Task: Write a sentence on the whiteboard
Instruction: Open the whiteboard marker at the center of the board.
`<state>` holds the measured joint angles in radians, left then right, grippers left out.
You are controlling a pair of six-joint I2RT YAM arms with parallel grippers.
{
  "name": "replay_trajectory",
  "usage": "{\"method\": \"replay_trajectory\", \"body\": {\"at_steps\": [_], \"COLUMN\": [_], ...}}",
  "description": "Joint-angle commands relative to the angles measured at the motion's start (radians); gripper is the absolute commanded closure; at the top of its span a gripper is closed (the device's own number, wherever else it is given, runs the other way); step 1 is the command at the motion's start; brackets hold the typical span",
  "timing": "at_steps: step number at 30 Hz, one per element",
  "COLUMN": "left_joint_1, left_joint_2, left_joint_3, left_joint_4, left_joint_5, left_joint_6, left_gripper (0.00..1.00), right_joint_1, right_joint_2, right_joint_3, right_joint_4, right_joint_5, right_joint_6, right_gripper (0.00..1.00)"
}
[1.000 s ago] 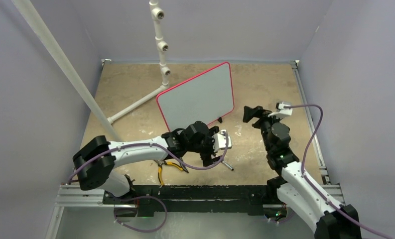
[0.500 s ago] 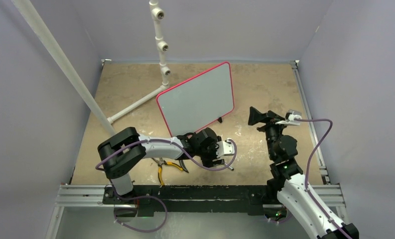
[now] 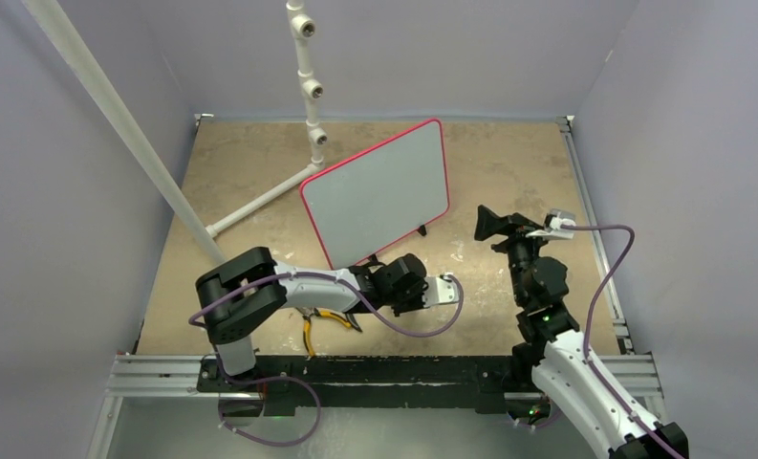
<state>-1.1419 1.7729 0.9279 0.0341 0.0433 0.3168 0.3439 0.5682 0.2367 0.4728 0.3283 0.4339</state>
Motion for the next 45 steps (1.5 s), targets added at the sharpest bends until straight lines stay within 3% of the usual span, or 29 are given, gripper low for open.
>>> {"method": "replay_trajectory", "body": {"at_steps": [1,8,12,15,18,25,31,35,41,45], "left_joint_1": [-0.006,-0.013,-0.013,-0.013,-0.013,-0.013,-0.013,-0.013,-0.008,0.026], "left_joint_2": [0.033,0.005,-0.045,-0.07,-0.057,-0.013,-0.005,-0.05,-0.245,-0.349], "left_joint_3": [0.029,0.035,0.018,0.002,0.011,0.036,0.039,0.019,-0.061,-0.089], "left_joint_4": [-0.097,-0.091,-0.096,-0.11,-0.152,-0.204,-0.214,-0.181,-0.051,-0.005], "left_joint_5": [-0.035,-0.086,-0.025,-0.023,-0.04,-0.103,-0.077,-0.074,-0.153,-0.126], "left_joint_6": [-0.052,-0.161,-0.186,-0.18,-0.161,-0.138,-0.133,-0.134,-0.138,-0.158], "left_gripper": [0.99,0.99,0.63,0.56,0.54,0.72,1.0,1.0,1.0,1.0], "right_joint_1": [-0.002,-0.002,-0.002,-0.002,-0.002,-0.002,-0.002,-0.002,-0.003,-0.002], "right_joint_2": [-0.02,-0.023,-0.013,-0.005,-0.003,-0.019,-0.032,-0.035,-0.031,-0.019], "right_joint_3": [-0.005,0.004,0.021,0.024,0.027,0.027,0.025,0.05,0.079,0.12], "right_joint_4": [0.03,-0.004,-0.035,-0.036,-0.037,-0.05,-0.051,-0.08,-0.098,-0.18], "right_joint_5": [0.026,0.073,0.092,0.092,0.091,0.092,0.086,0.042,-0.113,-0.211], "right_joint_6": [-0.01,0.023,0.035,0.035,0.034,0.035,0.035,0.045,0.06,0.053], "right_gripper": [0.03,0.04,0.04,0.04,0.04,0.04,0.04,0.04,0.02,0.03]}}
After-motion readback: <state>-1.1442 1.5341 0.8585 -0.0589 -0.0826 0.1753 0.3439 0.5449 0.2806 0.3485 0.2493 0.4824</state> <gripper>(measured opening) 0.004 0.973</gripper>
